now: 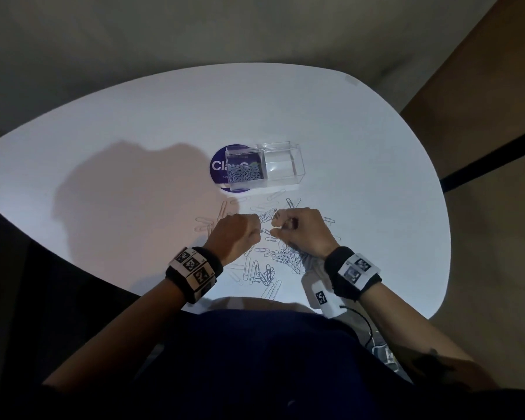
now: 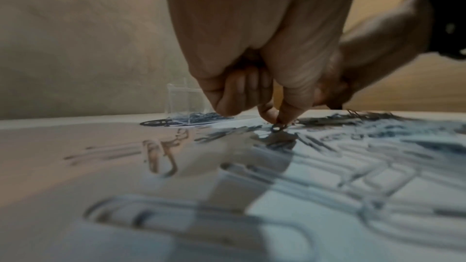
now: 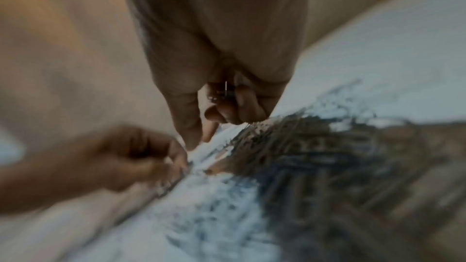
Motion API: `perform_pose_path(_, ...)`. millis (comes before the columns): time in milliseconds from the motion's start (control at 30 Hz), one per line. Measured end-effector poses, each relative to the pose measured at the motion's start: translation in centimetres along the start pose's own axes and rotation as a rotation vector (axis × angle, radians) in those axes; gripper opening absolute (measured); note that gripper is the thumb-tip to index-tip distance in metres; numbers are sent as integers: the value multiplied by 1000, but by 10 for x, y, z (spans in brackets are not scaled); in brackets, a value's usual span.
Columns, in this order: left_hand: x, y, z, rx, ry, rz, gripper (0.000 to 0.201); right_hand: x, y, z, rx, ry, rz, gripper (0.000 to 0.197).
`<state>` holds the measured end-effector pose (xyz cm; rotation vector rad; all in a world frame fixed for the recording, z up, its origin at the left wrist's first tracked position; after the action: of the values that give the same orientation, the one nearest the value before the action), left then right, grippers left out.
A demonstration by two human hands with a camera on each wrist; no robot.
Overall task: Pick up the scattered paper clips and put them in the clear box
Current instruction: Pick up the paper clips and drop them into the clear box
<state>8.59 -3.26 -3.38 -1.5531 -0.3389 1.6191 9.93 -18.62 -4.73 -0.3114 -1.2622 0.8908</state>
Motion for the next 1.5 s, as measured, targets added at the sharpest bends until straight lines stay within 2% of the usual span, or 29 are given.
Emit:
perform_pose_path(100,9,-13,-2,-23,-110,189,12,18,13,4,18,-168,376,24)
perform_pose_path(167,21,-17,-1,-8,-244,475,20,24,19,4,39,-218,490,17)
perform_pose_path(233,25,-14,5,31,-380,857,27,27,23,3,64,-247,544,20)
perform_pose_path(267,27,-12,7,50,-426,969,32,27,26,2,82,-257,560,20)
perform_pose_path(333,31,-7,9,93,-475,1084,35,28,30,2,121,-260,585,16)
perform_pose_path(467,36,1,11,146,-531,1220,17,26,29,0,128,-242,560,24)
perform_pose_path(533,37,1,12,160,-512,1181,17,25,23,-3,96,-193,417,26)
perform_pose_path(633,37,-7,10,123,-436,949,19,20,11,-6,81,-44,60,32)
perform_pose_path(767,39,-14,10,51,-406,844,12,24,3,-2,121,70,-394,23)
perform_pose_path(833,39,-16,10,9,-400,876,12,26,3,-1,136,121,-578,28)
perform_pose_path(967,34,-25,11,-45,-385,947,19,33,5,-4,170,186,-803,34)
perform_pose_path(1067,26,-28,12,-5,-397,1118,20,42,13,-6,283,215,-1027,24)
perform_pose_path(1167,25,-27,11,6,-459,1370,17,58,18,-12,384,173,-1218,15)
perform_pose_path(1233,28,-27,9,-35,-505,1458,24,66,19,-16,390,169,-1229,20)
perform_pose_path(1300,28,-28,4,-57,-525,1426,33,74,17,-20,379,185,-1120,28)
perform_pose_path(1400,24,-38,-7,-57,-481,1224,28,80,9,-31,317,180,-788,32)
perform_pose_path(1500,13,-63,-22,-92,-404,943,28,87,-12,-47,172,181,-509,27)
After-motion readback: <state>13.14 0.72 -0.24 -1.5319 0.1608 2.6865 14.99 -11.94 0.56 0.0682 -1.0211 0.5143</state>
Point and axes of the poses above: each hand's wrist, its own z-axis away from the middle knuckle, its own y-axis out of the palm, x = y × z, the point moved 8 cm from there along -z, towards the middle knuckle, and after that the axes turned 13 degrees about z, right-handed, at the moved point
